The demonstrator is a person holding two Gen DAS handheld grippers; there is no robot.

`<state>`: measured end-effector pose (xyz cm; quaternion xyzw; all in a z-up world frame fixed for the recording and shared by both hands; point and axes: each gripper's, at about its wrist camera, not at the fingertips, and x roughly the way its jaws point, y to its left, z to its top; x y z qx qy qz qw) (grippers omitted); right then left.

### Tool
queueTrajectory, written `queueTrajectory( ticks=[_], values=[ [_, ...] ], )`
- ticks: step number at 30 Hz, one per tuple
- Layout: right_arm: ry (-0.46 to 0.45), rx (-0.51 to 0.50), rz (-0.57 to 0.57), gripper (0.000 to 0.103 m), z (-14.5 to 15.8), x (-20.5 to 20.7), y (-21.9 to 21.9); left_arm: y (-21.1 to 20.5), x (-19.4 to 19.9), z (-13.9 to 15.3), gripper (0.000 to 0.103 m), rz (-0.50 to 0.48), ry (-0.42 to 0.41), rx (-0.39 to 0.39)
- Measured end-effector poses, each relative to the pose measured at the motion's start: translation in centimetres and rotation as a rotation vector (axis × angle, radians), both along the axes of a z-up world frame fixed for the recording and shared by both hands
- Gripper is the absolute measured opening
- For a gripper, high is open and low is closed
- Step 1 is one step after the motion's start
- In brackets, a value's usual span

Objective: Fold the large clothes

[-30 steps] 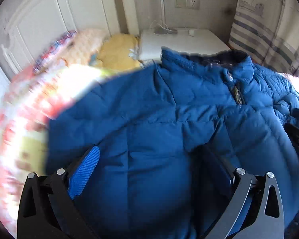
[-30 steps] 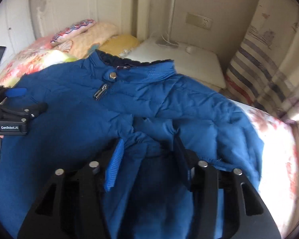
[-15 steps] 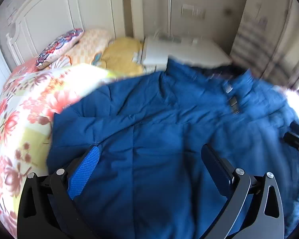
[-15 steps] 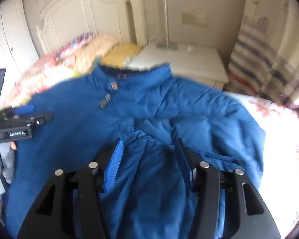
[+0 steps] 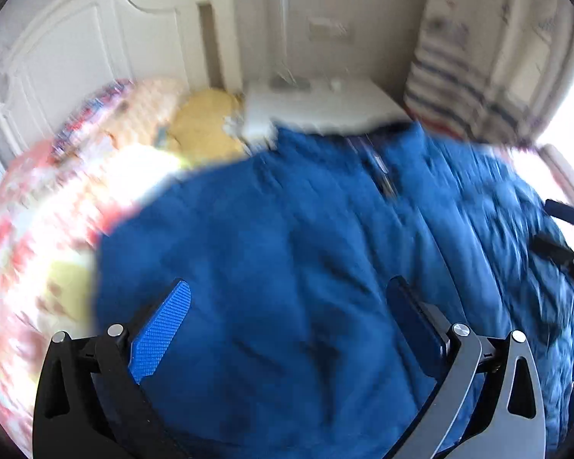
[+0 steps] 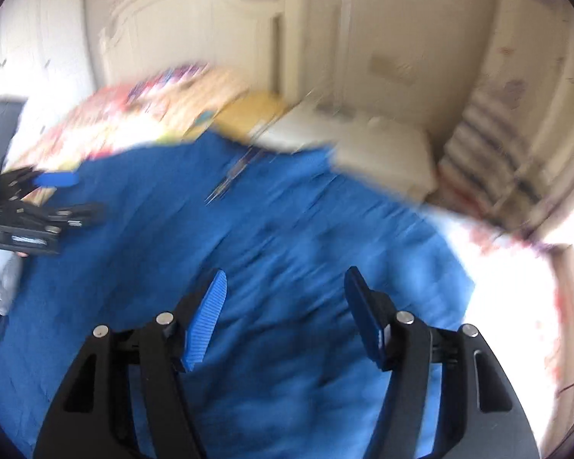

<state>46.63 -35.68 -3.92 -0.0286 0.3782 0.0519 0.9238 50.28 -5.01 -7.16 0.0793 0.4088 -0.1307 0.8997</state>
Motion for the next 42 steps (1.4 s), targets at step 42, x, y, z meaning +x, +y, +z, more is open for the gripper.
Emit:
queueTrajectory(
  ticks=[42],
  values=[
    [0.198,-0.061,0.048,0.077,-5.6,-17.4,8.4,1.6,-20.8,-5.9,0.099,0.02,0.085,0.045]
  ],
)
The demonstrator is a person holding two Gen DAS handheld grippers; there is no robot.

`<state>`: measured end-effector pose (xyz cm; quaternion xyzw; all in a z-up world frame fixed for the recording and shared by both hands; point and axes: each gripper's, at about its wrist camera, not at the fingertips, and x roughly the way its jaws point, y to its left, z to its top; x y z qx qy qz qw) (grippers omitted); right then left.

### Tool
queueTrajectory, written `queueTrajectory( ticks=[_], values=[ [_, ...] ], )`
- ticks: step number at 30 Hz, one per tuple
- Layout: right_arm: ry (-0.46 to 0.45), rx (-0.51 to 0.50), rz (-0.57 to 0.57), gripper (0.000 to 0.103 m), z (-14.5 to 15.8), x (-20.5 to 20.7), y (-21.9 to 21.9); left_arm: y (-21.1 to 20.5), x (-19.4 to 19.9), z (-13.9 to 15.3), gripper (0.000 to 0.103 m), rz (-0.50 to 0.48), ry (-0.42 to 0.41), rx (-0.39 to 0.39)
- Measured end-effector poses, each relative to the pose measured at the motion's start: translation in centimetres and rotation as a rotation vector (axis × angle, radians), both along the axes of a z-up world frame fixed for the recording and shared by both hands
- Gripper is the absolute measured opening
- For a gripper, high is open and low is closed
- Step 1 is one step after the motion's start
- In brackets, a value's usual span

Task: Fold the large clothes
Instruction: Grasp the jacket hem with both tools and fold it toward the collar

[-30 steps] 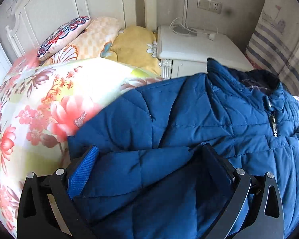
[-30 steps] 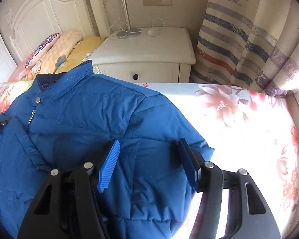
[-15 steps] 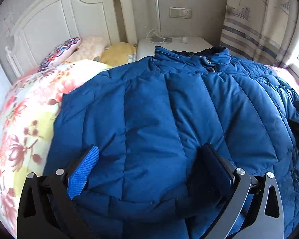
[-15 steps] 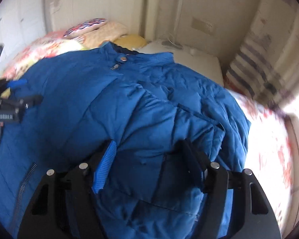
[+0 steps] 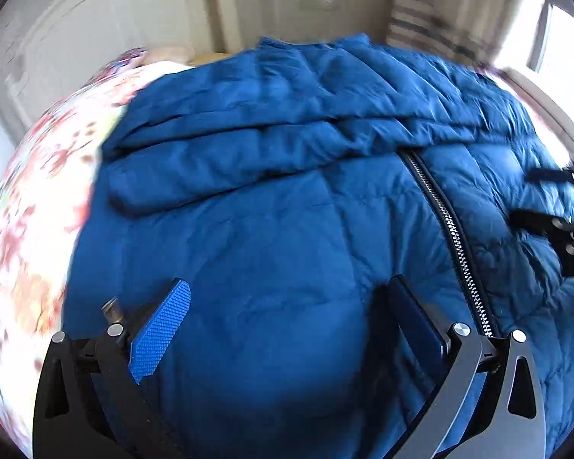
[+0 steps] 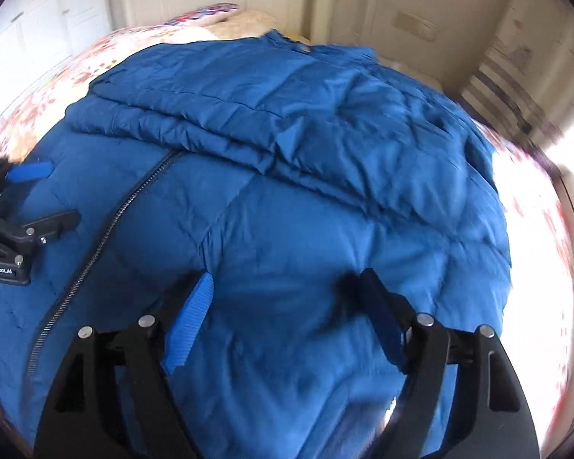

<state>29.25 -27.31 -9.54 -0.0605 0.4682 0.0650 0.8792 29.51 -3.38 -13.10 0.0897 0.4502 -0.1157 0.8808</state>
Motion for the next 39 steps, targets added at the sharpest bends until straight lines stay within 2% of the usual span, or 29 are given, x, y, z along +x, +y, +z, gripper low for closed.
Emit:
queueTrajectory(
  ticks=[1,3,5,7,9,10,13,15,17,20,23,24,27,30,33,35,38,39],
  values=[
    [-0.014,0.017,0.002,0.077,0.6,-1.0,0.2,0.6,-1.0,0.8,0.098,0.04,-0.005,-0.011],
    [-0.074,0.039,0.058,0.077,2.0,-5.3,1.7,1.4,-3.8,2.4,0.099,0.034,-0.041,-0.064],
    [-0.096,0.046,0.104,0.081,2.1,-9.3,3.2,1.8,-7.6,3.3,0.099,0.035,-0.091,-0.053],
    [-0.072,0.033,0.165,0.082,0.9,-12.3,4.6,2.0,-10.6,2.5,0.099,0.017,-0.091,-0.028],
    [-0.079,-0.022,0.156,0.082,-1.0,-14.6,4.9,2.2,-12.0,0.7,0.099,0.005,-0.069,0.029],
    [-0.097,-0.015,0.149,0.083,-0.9,-15.1,4.8,2.5,-12.4,-0.5,0.099,0.008,-0.057,0.033],
    [-0.109,-0.04,0.128,0.083,-0.1,-17.3,4.5,3.8,-14.0,-0.5,0.099,0.028,-0.069,-0.001],
    [-0.118,-0.072,0.154,0.083,0.1,-19.6,3.9,4.7,-15.3,-0.3,0.099,0.019,-0.075,-0.007],
    [-0.132,-0.093,0.13,0.083,0.1,-21.6,2.5,6.8,-16.5,-0.6,0.099,0.035,-0.083,-0.01],
    [-0.155,-0.021,0.064,0.083,0.6,-25.1,-1.6,10.8,-19.0,0.1,0.099,0.106,-0.121,-0.086],
    [-0.127,-0.026,-0.037,0.083,-0.2,-28.7,-5.6,15.1,-20.3,0.5,0.099,0.198,-0.155,-0.131],
    [-0.111,0.0,-0.063,0.083,-0.7,-29.8,-6.8,16.3,-20.4,0.3,0.099,0.218,-0.165,-0.153],
    [-0.102,0.133,-0.103,0.083,-1.5,-31.8,-8.7,18.1,-20.1,-0.6,0.099,0.234,-0.151,-0.212],
    [-0.11,0.193,-0.102,0.081,-2.2,-32.1,-8.5,17.8,-19.5,-1.4,0.099,0.209,-0.129,-0.243],
    [-0.119,0.17,-0.048,0.075,-2.8,-31.4,-6.1,16.5,-19.8,-2.0,0.099,0.17,-0.125,-0.246],
    [-0.13,0.159,-0.02,0.066,-2.7,-31.3,-4.6,16.0,-20.0,-2.1,0.099,0.152,-0.13,-0.252],
    [-0.138,0.112,-0.019,0.066,-2.8,-30.7,-3.4,16.1,-20.4,-2.1,0.087,0.132,-0.13,-0.269],
    [-0.141,0.121,-0.017,0.066,-2.8,-30.7,-3.6,16.1,-20.5,-2.1,0.087,0.125,-0.132,-0.265]
  ],
)
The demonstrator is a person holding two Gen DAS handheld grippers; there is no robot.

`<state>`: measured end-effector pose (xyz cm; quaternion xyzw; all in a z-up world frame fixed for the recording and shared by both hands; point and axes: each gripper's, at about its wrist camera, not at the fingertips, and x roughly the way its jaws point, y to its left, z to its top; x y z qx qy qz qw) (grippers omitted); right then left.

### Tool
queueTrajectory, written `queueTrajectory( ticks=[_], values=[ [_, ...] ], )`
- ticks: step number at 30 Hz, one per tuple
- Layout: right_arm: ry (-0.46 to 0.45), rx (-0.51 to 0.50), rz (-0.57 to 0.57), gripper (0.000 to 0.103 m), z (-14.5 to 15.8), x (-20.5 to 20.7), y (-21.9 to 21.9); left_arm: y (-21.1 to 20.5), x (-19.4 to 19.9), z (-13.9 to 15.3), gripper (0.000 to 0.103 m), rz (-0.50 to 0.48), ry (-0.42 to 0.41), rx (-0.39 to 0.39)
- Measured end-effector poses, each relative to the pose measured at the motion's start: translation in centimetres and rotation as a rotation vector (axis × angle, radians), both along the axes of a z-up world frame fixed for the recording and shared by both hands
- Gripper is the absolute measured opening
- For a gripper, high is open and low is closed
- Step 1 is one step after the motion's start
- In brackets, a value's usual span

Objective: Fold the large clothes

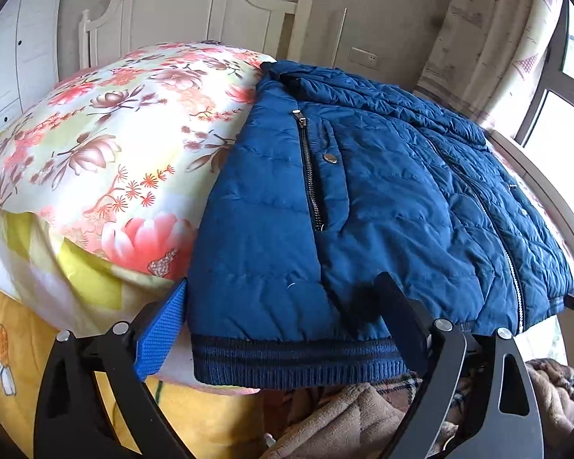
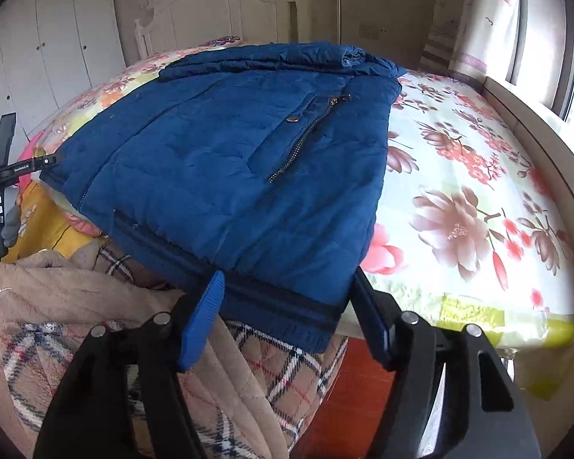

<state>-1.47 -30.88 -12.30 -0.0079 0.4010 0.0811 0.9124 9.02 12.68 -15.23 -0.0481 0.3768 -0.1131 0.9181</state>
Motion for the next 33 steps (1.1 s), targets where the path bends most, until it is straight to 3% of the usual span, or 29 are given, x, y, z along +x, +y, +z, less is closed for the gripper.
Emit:
queueTrajectory(
  ticks=[5,8,10,12,14,17,19,20,22,23,25,27,29,30,33],
  values=[
    [-0.044,0.048,-0.024,0.066,-0.1,0.1,-0.8,0.1,0.0,0.0,0.087,-0.014,-0.022,0.002],
    [-0.061,0.026,-0.02,0.06,-0.2,0.1,-0.3,-0.2,-0.2,0.2,0.062,-0.023,-0.035,0.018],
    [-0.077,0.036,-0.023,0.055,-0.3,-0.1,-0.6,0.4,-0.4,0.4,0.053,-0.019,-0.03,-0.004],
    [-0.088,0.073,-0.03,0.052,-0.4,-0.4,-1.3,1.2,-0.7,0.6,0.032,-0.022,-0.028,-0.028],
    [-0.089,0.079,-0.034,0.051,-0.4,-0.4,-1.3,1.4,-1.1,0.6,0.032,-0.028,-0.029,-0.025],
    [-0.089,0.082,-0.042,0.053,-0.4,-0.3,-1.1,1.5,-0.9,0.3,0.04,0.011,-0.031,-0.014],
    [-0.098,0.085,-0.044,0.054,-0.5,-0.4,-1.1,1.0,-0.8,0.2,0.062,0.062,-0.03,0.052],
    [-0.106,0.07,-0.042,0.054,-0.5,-0.4,-1.0,0.7,-0.7,0.0,0.087,0.105,-0.027,0.1],
    [-0.122,0.065,-0.05,0.055,-0.7,-0.7,-0.8,1.0,-0.6,-0.5,0.087,0.117,-0.007,0.092],
    [-0.127,0.062,-0.052,0.054,-0.7,-0.7,-0.8,1.3,-0.6,-0.4,0.075,0.106,0.003,0.049],
    [-0.136,0.065,-0.054,0.047,-0.7,-0.9,-0.8,1.5,-0.7,0.0,0.064,0.082,0.01,0.006],
    [-0.147,0.124,-0.04,0.032,-0.7,-1.0,-1.1,0.8,-1.1,0.4,0.034,0.033,-0.006,0.015],
    [-0.16,0.141,-0.023,0.019,-0.5,-1.3,-1.1,0.5,-1.5,1.0,0.021,0.015,-0.016,0.007],
    [-0.162,0.154,-0.017,0.018,-0.4,-1.3,-1.1,0.8,-1.8,1.4,0.017,0.0,-0.028,-0.042],
    [-0.167,0.203,0.0,0.015,0.3,-1.8,-1.6,1.8,-2.8,2.9,0.016,-0.018,-0.074,-0.176]
  ],
)
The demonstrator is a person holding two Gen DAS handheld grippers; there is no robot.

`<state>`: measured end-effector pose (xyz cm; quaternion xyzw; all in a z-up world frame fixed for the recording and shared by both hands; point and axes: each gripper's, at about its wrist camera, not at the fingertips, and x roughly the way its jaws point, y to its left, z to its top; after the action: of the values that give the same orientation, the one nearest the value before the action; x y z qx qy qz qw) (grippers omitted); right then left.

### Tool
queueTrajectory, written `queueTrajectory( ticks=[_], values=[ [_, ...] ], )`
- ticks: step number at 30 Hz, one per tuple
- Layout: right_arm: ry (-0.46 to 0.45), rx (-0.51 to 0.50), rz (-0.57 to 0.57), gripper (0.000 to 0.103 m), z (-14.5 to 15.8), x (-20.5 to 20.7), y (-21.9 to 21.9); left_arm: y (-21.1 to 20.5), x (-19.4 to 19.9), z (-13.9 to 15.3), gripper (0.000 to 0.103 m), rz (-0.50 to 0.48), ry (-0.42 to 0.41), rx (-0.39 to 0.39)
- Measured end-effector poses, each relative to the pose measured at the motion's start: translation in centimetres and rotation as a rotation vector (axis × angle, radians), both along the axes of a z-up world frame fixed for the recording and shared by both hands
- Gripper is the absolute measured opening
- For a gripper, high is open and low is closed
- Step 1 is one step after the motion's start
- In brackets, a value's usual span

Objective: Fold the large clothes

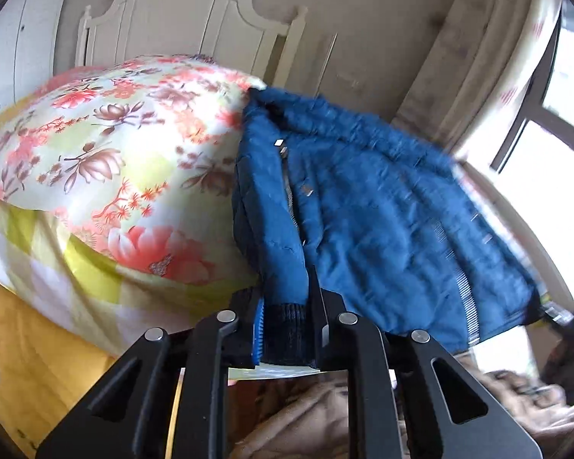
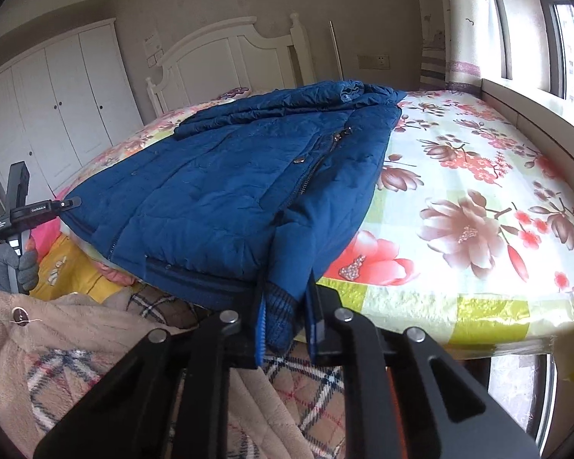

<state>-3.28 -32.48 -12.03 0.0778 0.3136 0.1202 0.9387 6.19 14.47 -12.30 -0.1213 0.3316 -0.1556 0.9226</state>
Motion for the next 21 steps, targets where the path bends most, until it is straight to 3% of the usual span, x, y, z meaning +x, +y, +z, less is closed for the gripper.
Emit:
queueTrajectory(
  ticks=[7,12,14,17,21],
  values=[
    [-0.162,0.069,0.131,0.013,6.8,-7.4,-0.1,3.2,-6.6,5.1,0.016,-0.091,-0.095,-0.258],
    [-0.359,0.085,0.166,0.013,14.1,-11.6,0.7,5.9,-10.1,10.1,0.016,-0.141,-0.251,-0.465],
    [-0.38,0.094,0.15,0.013,16.3,-10.3,0.4,6.3,-8.3,12.1,0.016,-0.152,-0.284,-0.541],
    [-0.357,0.112,0.107,0.013,18.7,-5.4,0.1,5.2,-3.0,14.8,0.016,-0.148,-0.281,-0.532],
    [-0.232,0.143,0.004,0.013,19.9,5.7,-0.5,2.1,10.0,16.4,0.017,-0.09,-0.124,-0.522]
  ],
)
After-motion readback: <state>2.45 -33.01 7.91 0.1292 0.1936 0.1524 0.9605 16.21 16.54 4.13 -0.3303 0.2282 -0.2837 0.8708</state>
